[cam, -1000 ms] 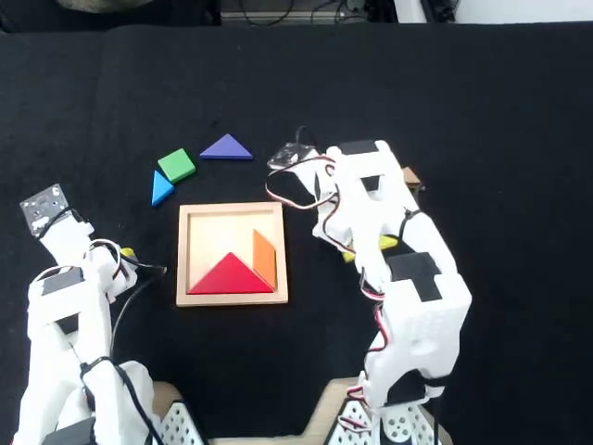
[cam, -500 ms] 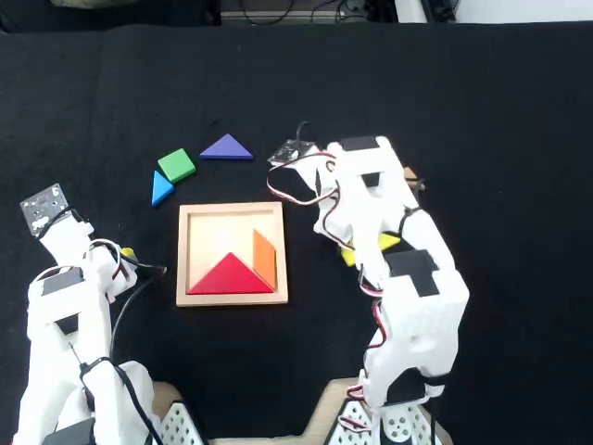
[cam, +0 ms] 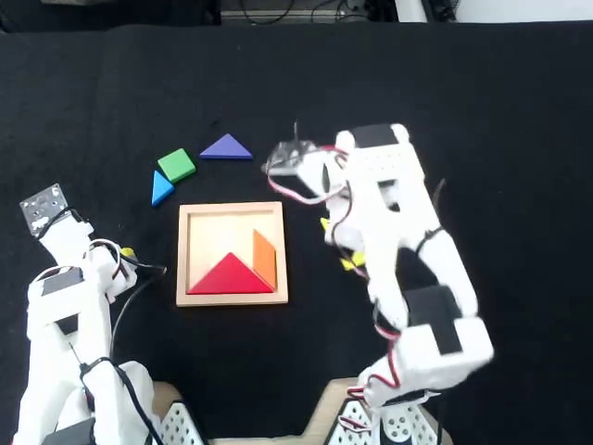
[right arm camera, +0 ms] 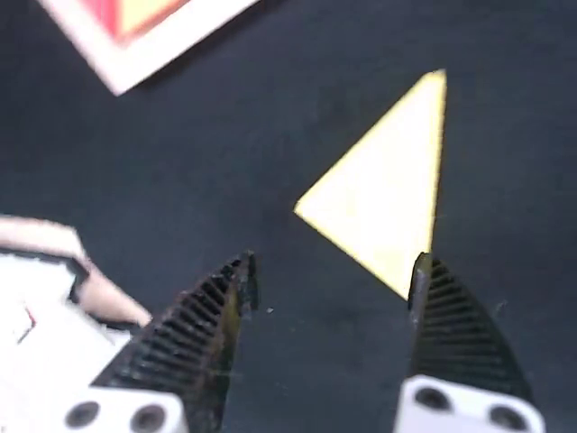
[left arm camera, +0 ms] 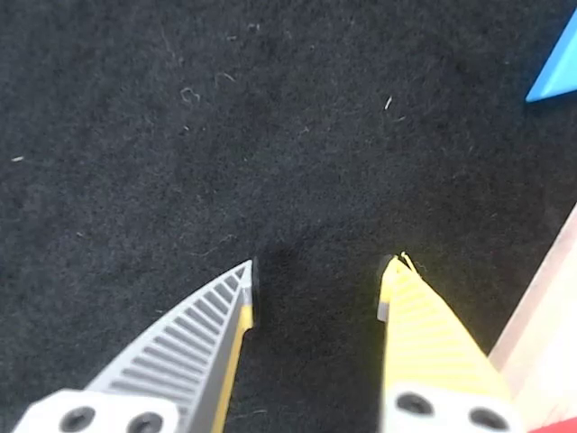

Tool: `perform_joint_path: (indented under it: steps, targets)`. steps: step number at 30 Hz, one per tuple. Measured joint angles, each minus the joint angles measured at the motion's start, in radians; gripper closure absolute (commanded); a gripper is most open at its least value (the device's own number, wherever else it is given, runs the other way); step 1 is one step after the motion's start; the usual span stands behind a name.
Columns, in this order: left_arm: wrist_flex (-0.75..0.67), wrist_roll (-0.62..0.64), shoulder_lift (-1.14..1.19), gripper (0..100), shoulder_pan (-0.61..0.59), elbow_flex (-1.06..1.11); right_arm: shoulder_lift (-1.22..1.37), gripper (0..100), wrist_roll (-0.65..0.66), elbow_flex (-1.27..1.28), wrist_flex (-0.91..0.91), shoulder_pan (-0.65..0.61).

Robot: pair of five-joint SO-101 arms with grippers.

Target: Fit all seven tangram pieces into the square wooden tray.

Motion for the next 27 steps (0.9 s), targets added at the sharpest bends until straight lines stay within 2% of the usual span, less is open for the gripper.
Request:
perform_joint_path:
  steps: [7,11,27]
  targets:
    - [0.0,0.0,0.0,77,0.0,0.0,-0.209,73.7,0.104,0.4,-0.302,-0.002]
    - [0.0,0.0,0.0,77,0.0,0.0,-0.238,73.7,0.114,0.493,-0.489,0.028]
    - [0.0,0.0,0.0,77,0.0,0.0,-0.123,73.7,0.117,0.477,-0.531,0.061]
